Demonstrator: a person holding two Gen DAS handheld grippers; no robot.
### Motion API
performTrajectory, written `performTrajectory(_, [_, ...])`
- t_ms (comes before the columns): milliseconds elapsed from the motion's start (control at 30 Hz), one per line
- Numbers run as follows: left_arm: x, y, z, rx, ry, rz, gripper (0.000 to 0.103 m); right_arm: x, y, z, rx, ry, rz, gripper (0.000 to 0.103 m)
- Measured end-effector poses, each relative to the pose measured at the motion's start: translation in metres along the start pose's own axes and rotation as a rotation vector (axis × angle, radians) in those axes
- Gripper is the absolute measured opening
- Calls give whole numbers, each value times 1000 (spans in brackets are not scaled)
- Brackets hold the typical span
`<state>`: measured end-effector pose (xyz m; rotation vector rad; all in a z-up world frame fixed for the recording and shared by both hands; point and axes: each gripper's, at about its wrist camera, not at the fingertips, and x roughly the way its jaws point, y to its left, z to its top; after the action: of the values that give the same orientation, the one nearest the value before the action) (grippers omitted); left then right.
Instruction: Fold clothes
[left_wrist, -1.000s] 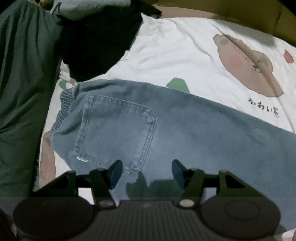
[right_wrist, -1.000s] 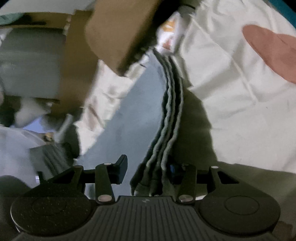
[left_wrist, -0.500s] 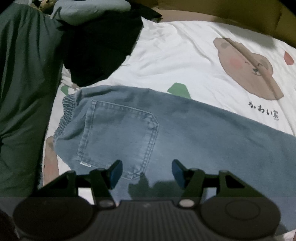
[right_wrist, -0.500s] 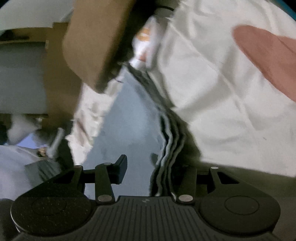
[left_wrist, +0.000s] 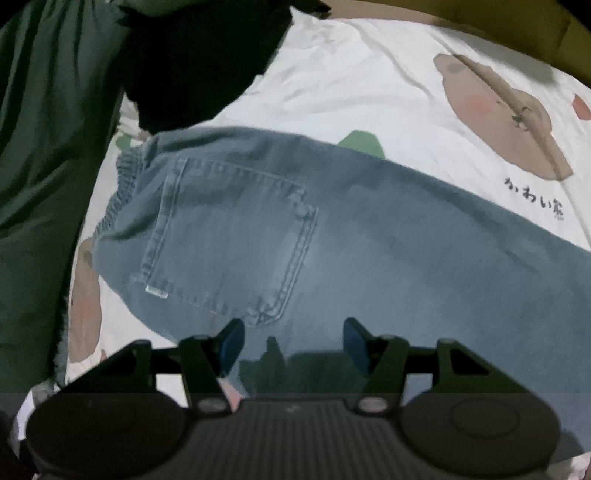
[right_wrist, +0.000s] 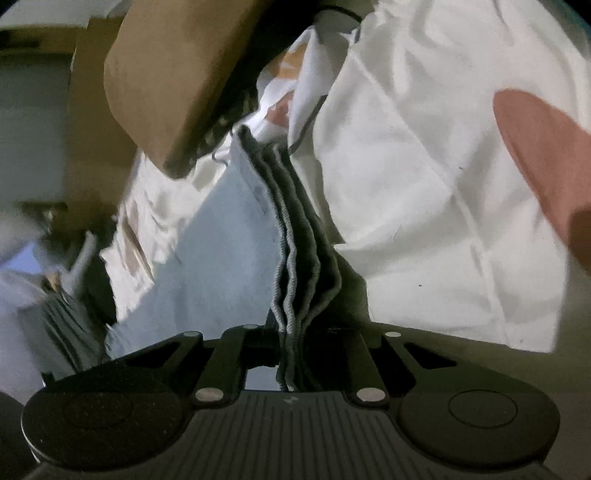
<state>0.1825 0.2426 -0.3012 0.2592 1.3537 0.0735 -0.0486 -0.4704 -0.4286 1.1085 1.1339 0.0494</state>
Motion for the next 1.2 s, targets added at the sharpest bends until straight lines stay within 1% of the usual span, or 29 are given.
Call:
performTrajectory(100, [-1,4,-5,-20,-5,-9,62,-4,16,3,-28,17,-11,9])
performTrajectory(167, [-1,6,-8,-33,-8,-15,62,-6,33,5,-67,42,-54,9])
performTrajectory(233, [-1,9,-12,-47,-11,-21,62,-12,49,9,-96,55,-65,9])
performTrajectory(367, [-5,12,-18,-68,-26,-41,62,-28,85,16,-155,67,-59,9])
performTrajectory(533, [-11,11,-27,-79,-56,-75,62,-44,127,17,-212,110,-99,9])
performTrajectory(633, [-13,8,-35,-82,-72,-88,62,-49,161,14,-276,152,-135,9])
performTrajectory(700, [-14,6,-41,-89,-78,-102,62,-51,185,16,-312,165,-141,8])
performTrajectory(767, [-17,3,-49,-84,-89,-119,62,-52,213,19,-346,179,-146,9])
performTrajectory(833, [-19,0,-56,-68,-97,-130,62,-53,240,20,-385,197,-175,8])
performTrajectory(900, [-18,-3,-63,-48,-96,-136,62,-51,270,18,-483,243,-215,9])
performTrajectory(933, [-17,-4,-66,-42,-93,-138,62,-48,284,16,-507,266,-235,9])
performTrajectory(1000, [-15,-5,-70,-48,-92,-149,62,-46,313,10,-554,300,-244,8])
performTrajectory(1133, [-12,-4,-77,-92,-90,-218,62,-48,362,0,-588,297,-229,8])
performTrajectory(1200, [-10,-5,-78,-94,-89,-234,61,-51,383,-5,-592,282,-220,9])
